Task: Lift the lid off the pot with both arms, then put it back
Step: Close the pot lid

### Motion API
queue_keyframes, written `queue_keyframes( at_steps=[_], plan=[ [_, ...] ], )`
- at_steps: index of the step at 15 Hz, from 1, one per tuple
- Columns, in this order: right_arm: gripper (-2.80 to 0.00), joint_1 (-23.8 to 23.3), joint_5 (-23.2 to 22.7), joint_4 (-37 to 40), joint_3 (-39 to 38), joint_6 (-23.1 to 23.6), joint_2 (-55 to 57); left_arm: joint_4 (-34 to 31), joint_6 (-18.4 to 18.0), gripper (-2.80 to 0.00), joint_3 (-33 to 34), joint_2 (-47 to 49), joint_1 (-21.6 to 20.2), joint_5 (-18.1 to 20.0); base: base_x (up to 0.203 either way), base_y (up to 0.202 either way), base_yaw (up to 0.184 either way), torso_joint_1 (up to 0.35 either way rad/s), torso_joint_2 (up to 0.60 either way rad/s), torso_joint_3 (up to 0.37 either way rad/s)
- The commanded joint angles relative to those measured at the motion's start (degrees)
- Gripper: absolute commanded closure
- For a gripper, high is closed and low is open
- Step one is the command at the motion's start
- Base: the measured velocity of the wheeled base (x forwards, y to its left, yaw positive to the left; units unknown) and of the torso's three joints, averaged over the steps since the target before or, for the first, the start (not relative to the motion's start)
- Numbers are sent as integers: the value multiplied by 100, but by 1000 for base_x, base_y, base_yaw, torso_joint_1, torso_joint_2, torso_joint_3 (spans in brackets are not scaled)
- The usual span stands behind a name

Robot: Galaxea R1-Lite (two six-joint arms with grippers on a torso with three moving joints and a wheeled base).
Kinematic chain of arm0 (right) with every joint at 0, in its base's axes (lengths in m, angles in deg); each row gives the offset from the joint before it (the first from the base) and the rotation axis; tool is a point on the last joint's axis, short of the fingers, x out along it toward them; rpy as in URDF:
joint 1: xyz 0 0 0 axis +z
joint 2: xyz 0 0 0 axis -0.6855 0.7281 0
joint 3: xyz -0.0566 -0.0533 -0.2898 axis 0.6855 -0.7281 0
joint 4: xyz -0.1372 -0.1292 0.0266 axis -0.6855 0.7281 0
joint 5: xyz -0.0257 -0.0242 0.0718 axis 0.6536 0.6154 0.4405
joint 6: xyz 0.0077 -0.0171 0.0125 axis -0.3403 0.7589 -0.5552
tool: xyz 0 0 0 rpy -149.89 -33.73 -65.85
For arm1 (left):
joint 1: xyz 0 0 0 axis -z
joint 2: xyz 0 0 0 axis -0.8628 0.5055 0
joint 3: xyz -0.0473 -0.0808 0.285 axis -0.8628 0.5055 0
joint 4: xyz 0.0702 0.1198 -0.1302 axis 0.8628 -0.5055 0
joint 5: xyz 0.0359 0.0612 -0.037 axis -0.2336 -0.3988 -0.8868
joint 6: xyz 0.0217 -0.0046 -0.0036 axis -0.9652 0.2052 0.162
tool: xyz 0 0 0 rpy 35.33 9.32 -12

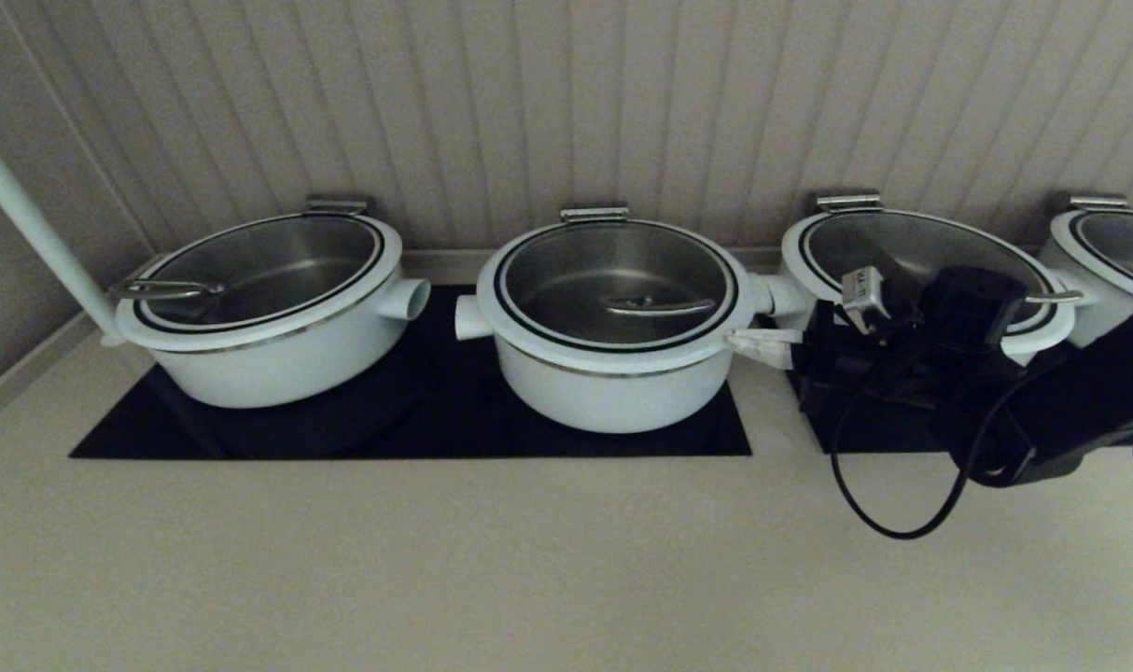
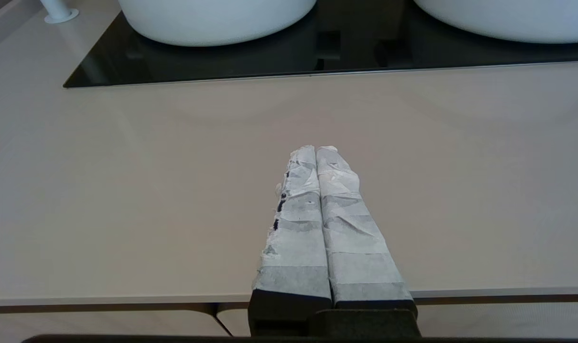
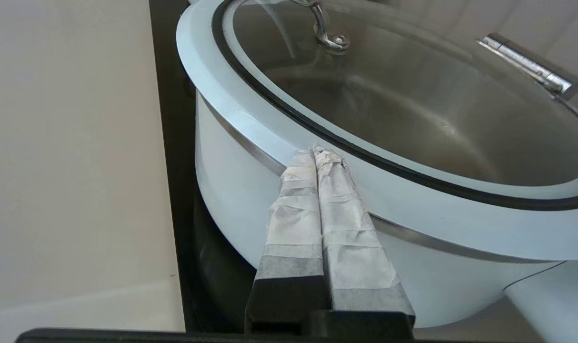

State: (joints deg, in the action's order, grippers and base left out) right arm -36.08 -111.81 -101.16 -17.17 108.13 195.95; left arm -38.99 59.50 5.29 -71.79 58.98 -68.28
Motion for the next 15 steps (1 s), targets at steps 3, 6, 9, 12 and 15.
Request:
queue_keyframes(
  at_steps=[3, 6, 9, 12, 15],
  plan=[
    [0, 1, -19, -38, 117, 3, 123, -1, 1, 0, 0, -2, -4, 2, 0, 0, 0, 0, 0, 0],
    [0, 1, -1, -29, 173, 3, 195, -1, 1, 0, 0, -2, -4, 2, 0, 0, 0, 0, 0, 0],
    [0, 1, 1, -32, 342, 3, 332, -1, 1, 0, 0, -2, 2, 2, 0, 0, 0, 0, 0, 0],
    [0, 1, 8, -38, 394, 3, 436, -1, 1, 0, 0, -2, -4, 2, 0, 0, 0, 0, 0, 0],
    [0, 1, 8, -38, 411, 3, 480, -1, 1, 0, 0, -2, -4, 2, 0, 0, 0, 0, 0, 0]
  ],
)
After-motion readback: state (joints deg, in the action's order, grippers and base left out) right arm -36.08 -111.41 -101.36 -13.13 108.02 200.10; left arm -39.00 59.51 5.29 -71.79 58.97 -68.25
